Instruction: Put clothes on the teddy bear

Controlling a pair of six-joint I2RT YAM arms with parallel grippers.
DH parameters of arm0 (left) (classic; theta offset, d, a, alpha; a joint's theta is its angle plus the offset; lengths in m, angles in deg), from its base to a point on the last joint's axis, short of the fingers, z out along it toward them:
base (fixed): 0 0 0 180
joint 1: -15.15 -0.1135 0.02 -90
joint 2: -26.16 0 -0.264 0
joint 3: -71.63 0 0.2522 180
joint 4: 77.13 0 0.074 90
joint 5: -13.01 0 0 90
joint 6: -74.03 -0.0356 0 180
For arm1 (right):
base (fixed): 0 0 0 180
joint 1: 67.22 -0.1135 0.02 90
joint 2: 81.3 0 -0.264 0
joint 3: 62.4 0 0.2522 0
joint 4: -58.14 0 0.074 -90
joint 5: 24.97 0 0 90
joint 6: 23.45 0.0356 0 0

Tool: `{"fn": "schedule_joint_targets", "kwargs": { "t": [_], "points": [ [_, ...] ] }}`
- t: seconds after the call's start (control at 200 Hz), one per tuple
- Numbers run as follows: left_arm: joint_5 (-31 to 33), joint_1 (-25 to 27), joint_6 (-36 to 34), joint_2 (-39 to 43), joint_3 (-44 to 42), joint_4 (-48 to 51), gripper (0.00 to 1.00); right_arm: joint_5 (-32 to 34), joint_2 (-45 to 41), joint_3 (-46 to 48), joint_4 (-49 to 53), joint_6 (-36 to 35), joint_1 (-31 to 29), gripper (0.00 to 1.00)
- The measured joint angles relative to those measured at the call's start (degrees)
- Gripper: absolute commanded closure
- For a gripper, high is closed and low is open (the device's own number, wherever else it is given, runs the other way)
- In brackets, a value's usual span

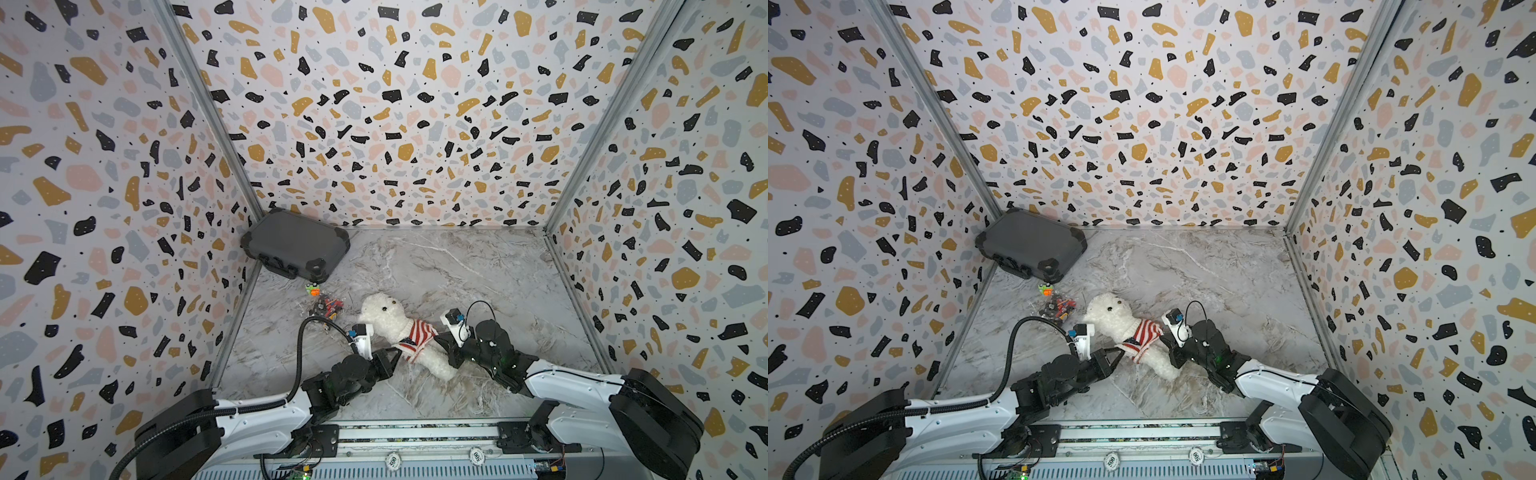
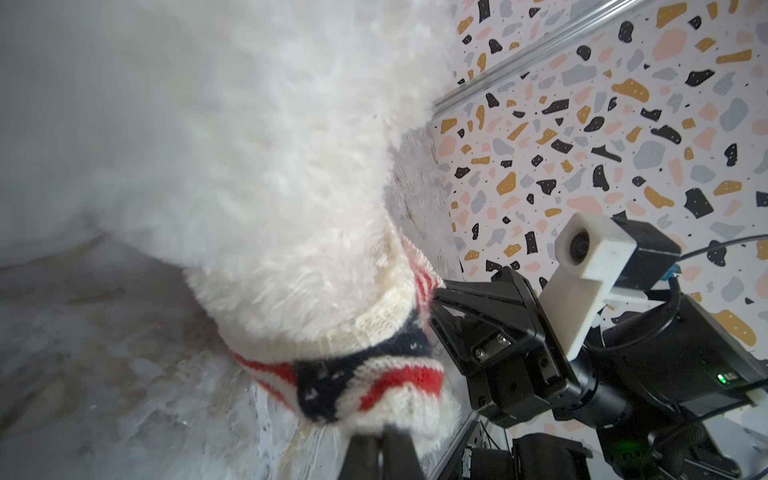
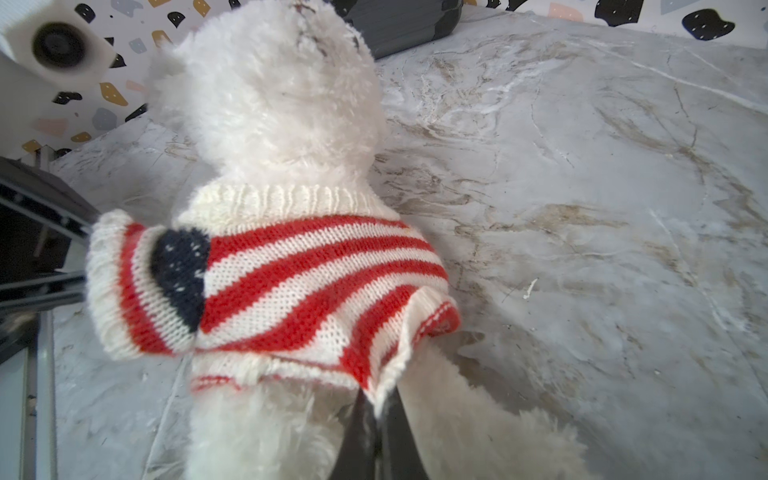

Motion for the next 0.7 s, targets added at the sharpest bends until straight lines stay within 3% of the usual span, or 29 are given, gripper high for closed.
{"fn": "schedule_joint_targets", "kwargs": {
  "t": [0.355,0.701],
  "points": [
    [-6.6,-5.2,-10.4,6.3,0.1,10.7,1.00,-0.9,-0.2,0.2,0.0,0.2,0.0,1.00],
    [-9.7,-6.4,-21.8,1.1,6.4,18.7,1.00,0.6,-0.2,0.5,0.0,0.4,0.4,1.00]
  ]
}}
